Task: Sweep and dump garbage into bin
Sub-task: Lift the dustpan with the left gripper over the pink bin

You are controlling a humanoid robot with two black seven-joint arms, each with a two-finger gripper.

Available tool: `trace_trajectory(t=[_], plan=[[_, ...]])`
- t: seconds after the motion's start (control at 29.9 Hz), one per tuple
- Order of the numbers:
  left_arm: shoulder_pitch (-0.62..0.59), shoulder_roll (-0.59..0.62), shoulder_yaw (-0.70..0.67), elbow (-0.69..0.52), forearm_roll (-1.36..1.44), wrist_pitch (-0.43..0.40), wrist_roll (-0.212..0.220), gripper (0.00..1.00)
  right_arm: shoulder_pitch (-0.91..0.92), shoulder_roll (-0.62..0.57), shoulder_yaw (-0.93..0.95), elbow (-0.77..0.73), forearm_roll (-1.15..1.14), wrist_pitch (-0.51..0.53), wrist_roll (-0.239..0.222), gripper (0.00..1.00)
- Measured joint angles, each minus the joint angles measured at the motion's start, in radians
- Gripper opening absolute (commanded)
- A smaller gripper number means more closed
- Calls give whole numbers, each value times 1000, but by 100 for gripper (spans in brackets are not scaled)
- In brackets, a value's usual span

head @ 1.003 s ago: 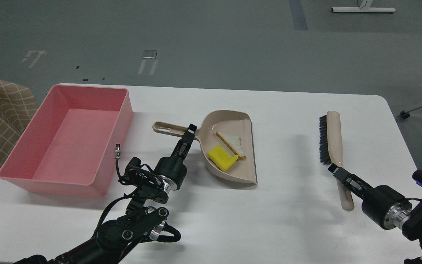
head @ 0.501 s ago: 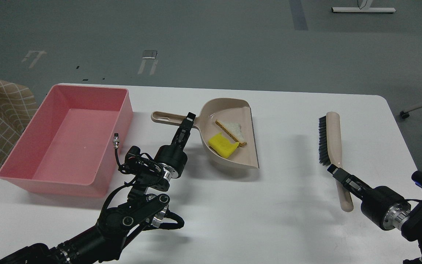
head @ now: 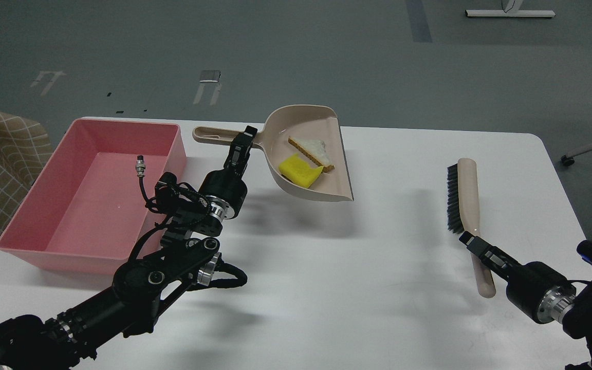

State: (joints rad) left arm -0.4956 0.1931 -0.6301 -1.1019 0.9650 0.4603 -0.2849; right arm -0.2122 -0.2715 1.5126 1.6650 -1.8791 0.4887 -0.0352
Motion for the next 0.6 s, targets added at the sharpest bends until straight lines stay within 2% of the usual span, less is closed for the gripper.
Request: trace_trajectory(t=[0.13, 0.6], plan=[[-17, 36, -8, -36, -6, -24, 23, 10, 1, 0, 0, 0, 0, 0, 0, 21], [-20, 229, -23, -107, -97, -162, 23, 10, 3, -1, 0, -2, -1, 0, 0, 21]])
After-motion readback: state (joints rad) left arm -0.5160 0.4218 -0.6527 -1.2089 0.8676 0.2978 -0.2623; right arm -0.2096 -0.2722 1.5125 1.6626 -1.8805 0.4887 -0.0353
